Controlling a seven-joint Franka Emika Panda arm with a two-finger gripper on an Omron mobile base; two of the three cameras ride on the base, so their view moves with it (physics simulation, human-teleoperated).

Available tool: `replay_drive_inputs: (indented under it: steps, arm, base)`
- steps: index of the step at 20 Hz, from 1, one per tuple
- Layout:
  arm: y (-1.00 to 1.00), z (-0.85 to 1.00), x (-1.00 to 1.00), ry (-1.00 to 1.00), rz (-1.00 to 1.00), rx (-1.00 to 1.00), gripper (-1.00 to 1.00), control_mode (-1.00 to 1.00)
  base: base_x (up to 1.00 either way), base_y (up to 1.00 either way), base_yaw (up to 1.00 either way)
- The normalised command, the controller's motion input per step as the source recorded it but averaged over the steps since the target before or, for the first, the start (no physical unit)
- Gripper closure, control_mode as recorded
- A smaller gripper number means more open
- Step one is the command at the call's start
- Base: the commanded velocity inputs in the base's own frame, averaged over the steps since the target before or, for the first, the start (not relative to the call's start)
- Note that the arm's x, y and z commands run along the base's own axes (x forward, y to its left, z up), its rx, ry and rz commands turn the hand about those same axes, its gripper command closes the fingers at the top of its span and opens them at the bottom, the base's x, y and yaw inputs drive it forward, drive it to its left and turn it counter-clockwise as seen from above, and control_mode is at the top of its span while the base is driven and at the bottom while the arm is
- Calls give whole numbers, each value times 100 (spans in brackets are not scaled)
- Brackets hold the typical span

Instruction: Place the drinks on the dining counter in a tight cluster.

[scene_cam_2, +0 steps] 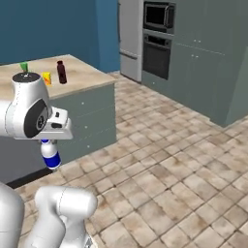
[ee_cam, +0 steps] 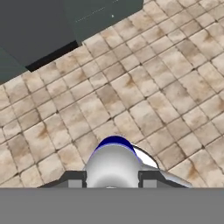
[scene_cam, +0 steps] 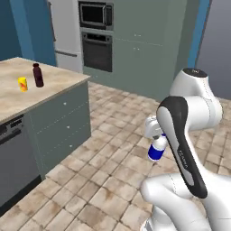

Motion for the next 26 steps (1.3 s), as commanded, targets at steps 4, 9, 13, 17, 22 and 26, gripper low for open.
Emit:
replay_drive_inputs:
  steps: [4, 9, 13, 17, 22, 26]
  arm:
    - [0, 0, 0, 0, 0, 0, 100, 100]
    - [0, 0, 0, 0, 0, 0, 100, 100]
    - [0, 0, 0, 0, 0, 0, 100, 100]
    - [0, 0, 0, 0, 0, 0, 100, 100]
    - [0, 0, 0, 0, 0, 0, 100, 100]
    - [0, 0, 0, 0, 0, 0, 100, 100]
  base:
    - [100, -40, 36]
    - [100, -47, 30]
    - [100, -41, 30]
    - [100, -13, 31]
    - [100, -5, 35]
    - [100, -4, 39]
